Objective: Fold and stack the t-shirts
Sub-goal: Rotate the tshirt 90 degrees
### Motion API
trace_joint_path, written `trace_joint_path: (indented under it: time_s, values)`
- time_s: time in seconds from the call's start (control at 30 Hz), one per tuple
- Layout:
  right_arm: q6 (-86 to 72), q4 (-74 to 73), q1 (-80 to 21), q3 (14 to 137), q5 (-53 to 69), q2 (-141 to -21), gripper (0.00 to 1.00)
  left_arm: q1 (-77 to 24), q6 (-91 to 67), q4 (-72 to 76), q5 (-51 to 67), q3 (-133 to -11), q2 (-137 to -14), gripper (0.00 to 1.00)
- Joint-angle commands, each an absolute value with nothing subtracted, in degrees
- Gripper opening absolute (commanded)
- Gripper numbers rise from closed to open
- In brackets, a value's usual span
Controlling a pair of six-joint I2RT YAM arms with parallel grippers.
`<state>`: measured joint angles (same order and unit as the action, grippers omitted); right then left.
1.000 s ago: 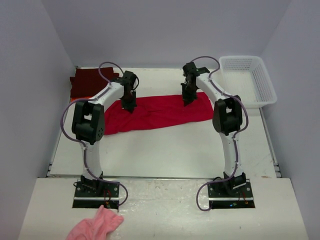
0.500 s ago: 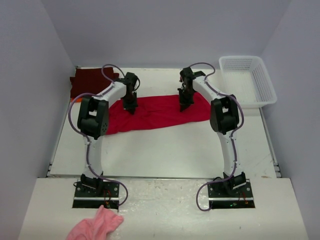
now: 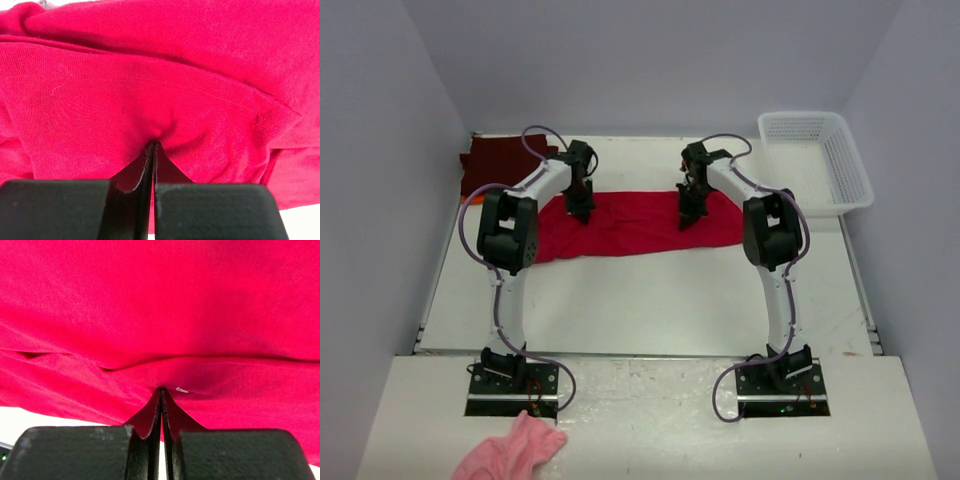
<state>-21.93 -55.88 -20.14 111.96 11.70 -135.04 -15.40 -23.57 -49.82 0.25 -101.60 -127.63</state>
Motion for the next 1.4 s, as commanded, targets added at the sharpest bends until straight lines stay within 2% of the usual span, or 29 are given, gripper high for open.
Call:
trace_joint_path:
  time_s: [0.0,0.43,0.83,1.07,1.37]
  values:
    - [-22.94,-56.25,-21.01,107.59,11.69,-133.68,0.0,-15.03,-23.56,-49.04,1.67,-103.18,-130.43,0.0]
    - [-27.33,-47.91,-22.41,83.96,12.57,-122.18,0.0,-15.12,-21.1,-51.06,1.58,-104.67,-132.62,0.0]
    - [-31.9,-42.2,-28.47,68.92,12.48,-110.13,0.0,-17.58,-20.21,-52.21,4.12,-111.88,-139.13,0.0]
    - [-35.24,-39.29,-35.24,65.57,12.22,-110.47,0.0,-20.91,-19.78,-50.8,8.08,-119.44,-144.92,0.0]
    - [-38.23,-38.76,-44.99,69.78,10.37,-116.79,0.0,-22.59,-18.63,-48.6,13.44,-127.78,-151.25,0.01]
